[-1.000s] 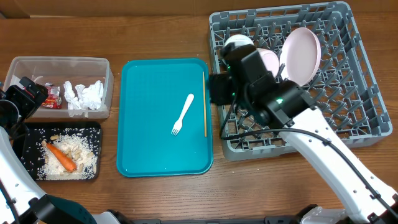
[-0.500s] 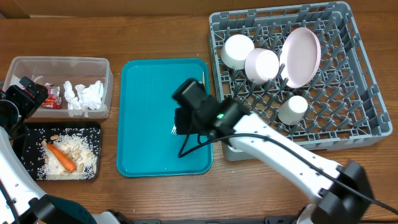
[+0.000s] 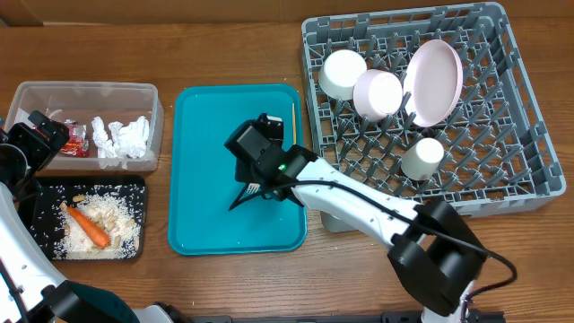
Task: Sort waste into correct bins and load items into the dishwasher rack
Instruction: 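Move the right gripper over the white fork on the teal tray, then lower the right gripper and grasp the white fork's handle, then carry the white fork to the rack and drop it in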
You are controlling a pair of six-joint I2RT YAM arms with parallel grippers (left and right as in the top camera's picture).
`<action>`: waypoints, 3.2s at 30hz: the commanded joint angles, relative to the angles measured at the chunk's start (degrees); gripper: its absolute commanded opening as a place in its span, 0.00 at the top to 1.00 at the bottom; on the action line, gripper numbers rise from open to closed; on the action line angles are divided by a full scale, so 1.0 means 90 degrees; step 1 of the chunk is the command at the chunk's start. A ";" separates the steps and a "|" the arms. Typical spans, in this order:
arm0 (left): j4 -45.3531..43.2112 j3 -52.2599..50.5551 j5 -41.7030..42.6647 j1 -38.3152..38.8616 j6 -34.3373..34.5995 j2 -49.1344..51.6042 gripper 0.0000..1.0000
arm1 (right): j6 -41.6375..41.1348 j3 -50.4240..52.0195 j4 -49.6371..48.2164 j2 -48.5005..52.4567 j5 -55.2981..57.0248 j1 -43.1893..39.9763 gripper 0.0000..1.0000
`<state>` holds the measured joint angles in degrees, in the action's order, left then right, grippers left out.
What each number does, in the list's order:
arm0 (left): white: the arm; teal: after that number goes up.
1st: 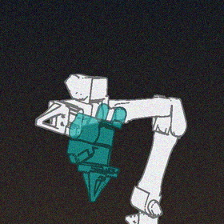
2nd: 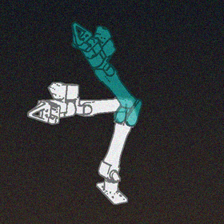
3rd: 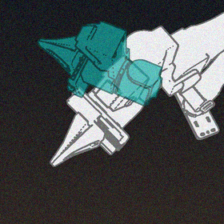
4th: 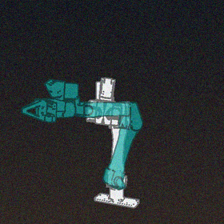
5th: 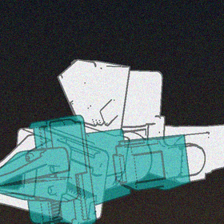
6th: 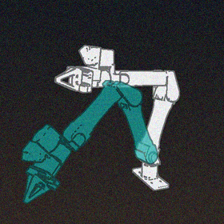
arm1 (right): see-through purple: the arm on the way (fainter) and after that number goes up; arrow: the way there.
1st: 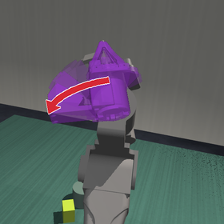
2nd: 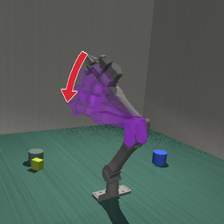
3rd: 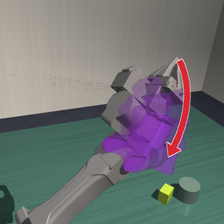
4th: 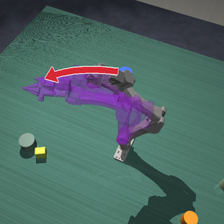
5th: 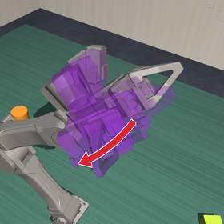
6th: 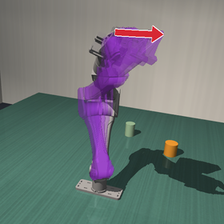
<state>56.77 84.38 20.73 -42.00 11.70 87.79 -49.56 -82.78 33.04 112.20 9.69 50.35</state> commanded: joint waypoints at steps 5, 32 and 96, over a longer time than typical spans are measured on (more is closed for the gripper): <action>-0.0007 0.0148 -0.0044 0.0002 0.0036 0.0007 0.00 | -0.0340 0.0027 0.0024 0.0432 0.0661 0.0012 0.73; -0.0005 0.0148 -0.0044 0.0002 0.0034 0.0007 0.00 | -0.0833 0.0032 -0.0114 0.1122 0.0780 0.0012 0.73; -0.0007 0.0148 -0.0044 0.0002 0.0036 0.0007 0.00 | 0.1894 -0.0236 0.0974 -0.1202 0.0923 -0.0253 0.96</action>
<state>56.77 84.38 20.71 -42.00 11.70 87.79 -35.40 -83.26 40.99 106.10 17.78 49.67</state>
